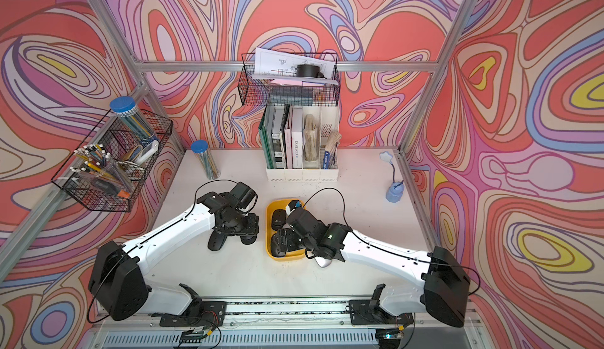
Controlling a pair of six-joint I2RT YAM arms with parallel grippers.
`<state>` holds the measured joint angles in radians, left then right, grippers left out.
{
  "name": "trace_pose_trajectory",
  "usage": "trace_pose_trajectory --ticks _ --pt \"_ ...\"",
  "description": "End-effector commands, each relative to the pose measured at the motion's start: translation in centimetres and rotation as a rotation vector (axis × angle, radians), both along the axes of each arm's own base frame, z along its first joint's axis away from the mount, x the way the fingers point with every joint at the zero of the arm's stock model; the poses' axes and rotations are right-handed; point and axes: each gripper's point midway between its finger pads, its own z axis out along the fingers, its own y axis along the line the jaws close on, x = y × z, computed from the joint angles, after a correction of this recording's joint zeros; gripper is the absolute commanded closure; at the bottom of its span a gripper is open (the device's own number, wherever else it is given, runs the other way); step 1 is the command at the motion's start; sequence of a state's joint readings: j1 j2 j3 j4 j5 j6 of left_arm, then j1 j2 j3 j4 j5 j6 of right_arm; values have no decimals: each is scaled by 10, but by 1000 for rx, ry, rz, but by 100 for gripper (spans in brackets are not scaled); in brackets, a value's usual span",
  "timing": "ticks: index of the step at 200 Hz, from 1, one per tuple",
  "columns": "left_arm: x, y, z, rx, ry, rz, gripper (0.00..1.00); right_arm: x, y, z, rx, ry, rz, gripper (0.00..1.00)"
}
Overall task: Put the mouse in the storage box
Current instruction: Pick up the mouse from the center of the board.
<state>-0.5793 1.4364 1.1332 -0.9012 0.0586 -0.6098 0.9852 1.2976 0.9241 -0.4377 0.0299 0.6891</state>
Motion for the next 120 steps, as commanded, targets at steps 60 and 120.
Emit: trace_pose_trajectory --ticks 60,120 --pt "21 -66 23 -62 -6 -132 44 11 -29 4 -96 -41 -69 26" --pt "42 -103 5 -94 55 -183 44 17 -51 4 -147 -40 -119 25"
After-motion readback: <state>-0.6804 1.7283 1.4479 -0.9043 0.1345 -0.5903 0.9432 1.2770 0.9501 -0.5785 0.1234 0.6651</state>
